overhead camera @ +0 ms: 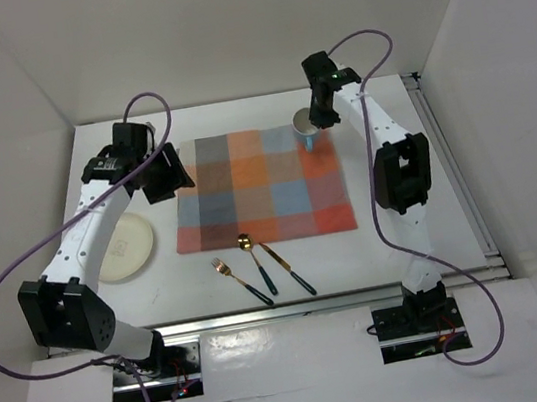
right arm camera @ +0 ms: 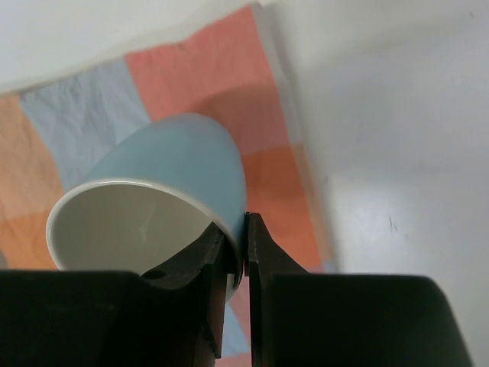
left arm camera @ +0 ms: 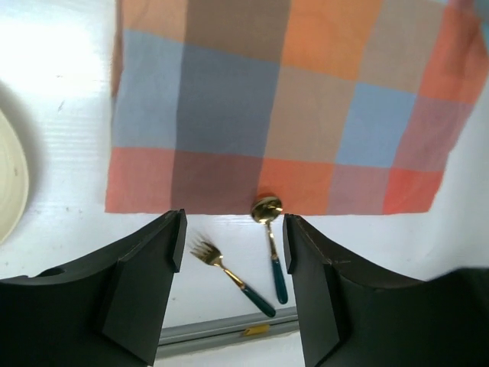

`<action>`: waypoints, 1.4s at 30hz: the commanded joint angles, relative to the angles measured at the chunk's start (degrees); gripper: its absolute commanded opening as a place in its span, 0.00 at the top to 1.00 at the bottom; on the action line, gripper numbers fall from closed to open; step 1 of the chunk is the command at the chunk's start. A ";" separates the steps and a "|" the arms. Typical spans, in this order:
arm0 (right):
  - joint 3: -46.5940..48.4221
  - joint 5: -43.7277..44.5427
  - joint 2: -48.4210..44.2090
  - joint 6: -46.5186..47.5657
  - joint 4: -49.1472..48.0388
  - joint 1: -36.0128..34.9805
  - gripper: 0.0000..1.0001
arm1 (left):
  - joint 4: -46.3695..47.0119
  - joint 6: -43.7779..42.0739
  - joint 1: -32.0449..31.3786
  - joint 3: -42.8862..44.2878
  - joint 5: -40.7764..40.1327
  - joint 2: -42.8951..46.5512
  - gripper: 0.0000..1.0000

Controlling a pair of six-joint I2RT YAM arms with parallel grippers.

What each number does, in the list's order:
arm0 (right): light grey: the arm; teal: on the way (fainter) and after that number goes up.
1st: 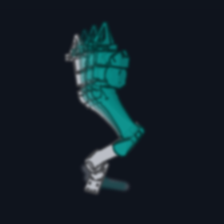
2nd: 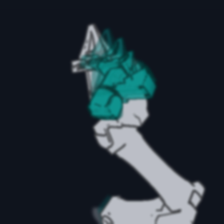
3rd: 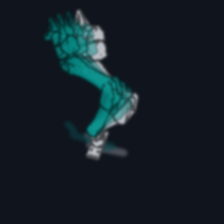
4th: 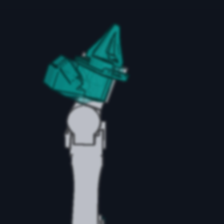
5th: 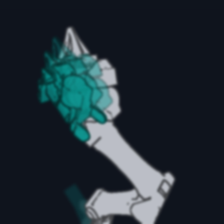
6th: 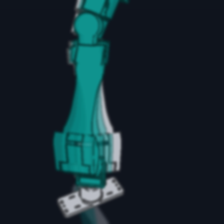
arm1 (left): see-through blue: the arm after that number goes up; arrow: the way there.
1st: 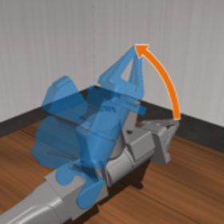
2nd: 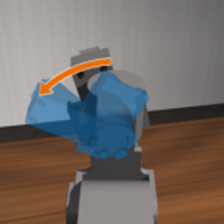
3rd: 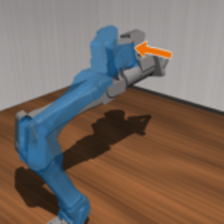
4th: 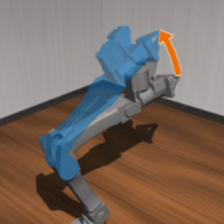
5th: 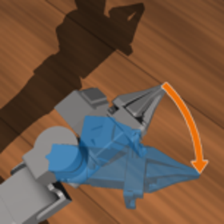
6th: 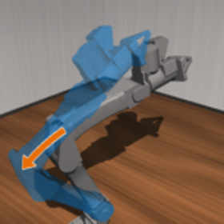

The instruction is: Set the dinner table for one person

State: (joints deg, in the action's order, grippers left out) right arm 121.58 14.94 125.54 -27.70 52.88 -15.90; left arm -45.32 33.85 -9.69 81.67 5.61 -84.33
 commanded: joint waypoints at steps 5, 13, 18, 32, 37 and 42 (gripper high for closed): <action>8.76 -3.68 5.59 2.65 -3.83 2.19 1.00 | -2.49 2.18 3.01 -5.37 -7.17 5.56 0.20; 7.54 -7.20 8.59 2.65 -4.89 3.24 0.87 | -6.00 7.37 10.48 -16.61 -11.40 15.51 0.09; 4.81 -9.48 6.04 3.18 -8.41 3.24 0.35 | -8.91 14.47 14.26 -22.24 -11.86 20.61 0.09; 3.06 -13.88 -0.99 6.87 -10.87 3.77 0.00 | -4.17 17.83 25.68 -31.30 -12.21 19.74 0.03; 2.43 -14.59 -1.52 7.40 -10.79 3.77 0.00 | -3.02 16.16 31.31 -31.83 -10.53 16.66 0.03; 0.59 -11.43 -2.92 8.02 -10.17 3.77 0.00 | -1.80 15.55 35.87 -32.45 -11.06 14.73 0.03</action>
State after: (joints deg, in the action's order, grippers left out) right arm 123.66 1.65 126.85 -20.97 43.53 -12.58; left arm -48.60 50.74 24.36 49.56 -5.52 -68.93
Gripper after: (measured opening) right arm 0.999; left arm 0.970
